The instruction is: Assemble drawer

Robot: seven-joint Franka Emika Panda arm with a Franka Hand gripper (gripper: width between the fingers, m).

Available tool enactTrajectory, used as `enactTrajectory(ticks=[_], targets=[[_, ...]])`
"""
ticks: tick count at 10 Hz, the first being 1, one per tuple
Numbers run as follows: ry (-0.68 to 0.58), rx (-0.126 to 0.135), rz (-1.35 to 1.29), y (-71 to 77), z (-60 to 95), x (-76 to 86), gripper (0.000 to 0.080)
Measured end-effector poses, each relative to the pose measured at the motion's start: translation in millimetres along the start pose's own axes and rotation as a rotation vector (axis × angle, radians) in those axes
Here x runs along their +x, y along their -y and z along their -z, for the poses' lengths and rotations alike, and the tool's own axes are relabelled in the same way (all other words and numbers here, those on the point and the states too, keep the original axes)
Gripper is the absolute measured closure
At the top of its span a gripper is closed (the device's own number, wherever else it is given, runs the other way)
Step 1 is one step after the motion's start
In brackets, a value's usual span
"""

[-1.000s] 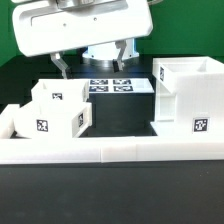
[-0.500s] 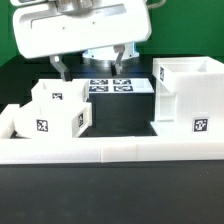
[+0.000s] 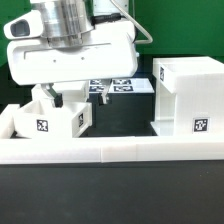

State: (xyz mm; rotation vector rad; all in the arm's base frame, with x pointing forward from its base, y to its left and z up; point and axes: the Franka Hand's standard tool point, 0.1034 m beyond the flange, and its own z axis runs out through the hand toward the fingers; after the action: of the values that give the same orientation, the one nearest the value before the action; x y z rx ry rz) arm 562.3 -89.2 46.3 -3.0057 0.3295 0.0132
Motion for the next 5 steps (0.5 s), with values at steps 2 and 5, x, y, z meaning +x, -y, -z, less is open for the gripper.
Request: enactTrajectory(ticks=[2,5], targets=[[-0.009,-0.011,0.007,-4.3,-12.1,-0.7,0.0150],[-0.048,-0.042,0.019,-14.0,-35.5,-1.0,0.0150]])
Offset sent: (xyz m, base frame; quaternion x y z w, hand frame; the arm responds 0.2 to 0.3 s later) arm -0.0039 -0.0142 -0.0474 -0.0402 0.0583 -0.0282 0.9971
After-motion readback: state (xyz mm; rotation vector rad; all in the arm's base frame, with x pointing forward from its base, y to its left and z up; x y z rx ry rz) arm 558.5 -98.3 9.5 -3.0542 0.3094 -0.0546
